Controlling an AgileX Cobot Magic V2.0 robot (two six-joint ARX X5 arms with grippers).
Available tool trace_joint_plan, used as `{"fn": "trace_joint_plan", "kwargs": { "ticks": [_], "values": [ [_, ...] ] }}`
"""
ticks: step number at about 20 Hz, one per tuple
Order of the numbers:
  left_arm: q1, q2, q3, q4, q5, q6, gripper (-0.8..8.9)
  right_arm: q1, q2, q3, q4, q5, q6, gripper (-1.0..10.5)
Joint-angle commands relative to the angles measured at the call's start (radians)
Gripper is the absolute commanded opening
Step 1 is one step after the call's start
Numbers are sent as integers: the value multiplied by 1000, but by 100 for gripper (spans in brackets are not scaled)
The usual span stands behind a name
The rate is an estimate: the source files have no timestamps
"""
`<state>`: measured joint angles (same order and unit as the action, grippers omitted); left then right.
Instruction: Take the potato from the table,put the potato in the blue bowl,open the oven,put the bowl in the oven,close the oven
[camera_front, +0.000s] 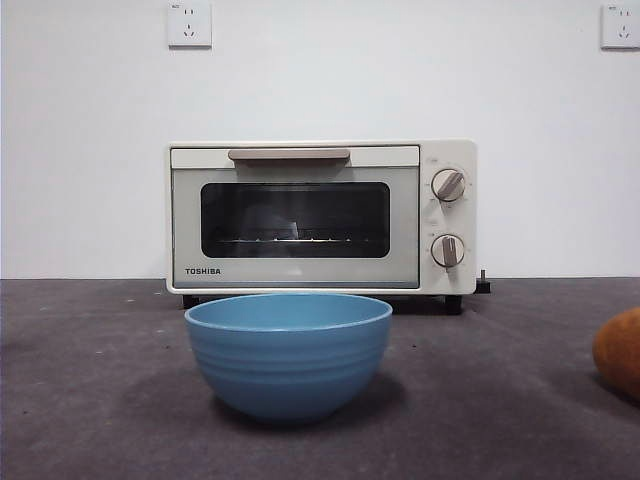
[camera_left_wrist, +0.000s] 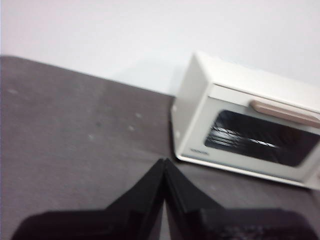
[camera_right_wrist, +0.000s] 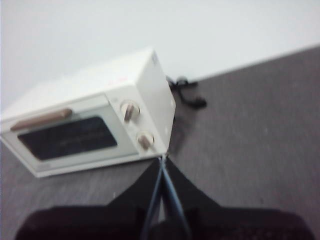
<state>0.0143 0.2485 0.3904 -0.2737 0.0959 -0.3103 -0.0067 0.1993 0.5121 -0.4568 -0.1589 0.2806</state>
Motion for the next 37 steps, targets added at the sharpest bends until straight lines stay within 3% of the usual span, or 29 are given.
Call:
{"fn": "trace_joint_plan", "kwargs": {
  "ticks": [1,7,18,21,24,26,32,35,37],
  "values": [
    [4,67,72,-50,62,-13,-6,0,87,93,-91,-9,3,-8],
    [4,214,212,-203,165,-13,-5,0,303,275,-282,-10,-54,-8],
    [4,431,413,-443,256,-12,-4,0,621,528,-481,-26,-43,-2],
    [4,485,469,-497,256,-11,-5,0,681,576,-515,-87,-76,-2],
    [4,560,537,-582,256,8,-5,1,772,631,-577,-227,-171,-2],
    [4,600,562,-640,263,37,-4,1,824,652,-637,-242,-190,-2],
    [-1,678,568,-759,280,192,-4,10,937,662,-751,-218,-227,5],
    [-2,717,568,-798,279,237,-5,80,975,662,-755,-89,-216,122],
    [-2,743,568,-815,279,255,-4,148,999,662,-755,-18,-177,136]
  ]
}}
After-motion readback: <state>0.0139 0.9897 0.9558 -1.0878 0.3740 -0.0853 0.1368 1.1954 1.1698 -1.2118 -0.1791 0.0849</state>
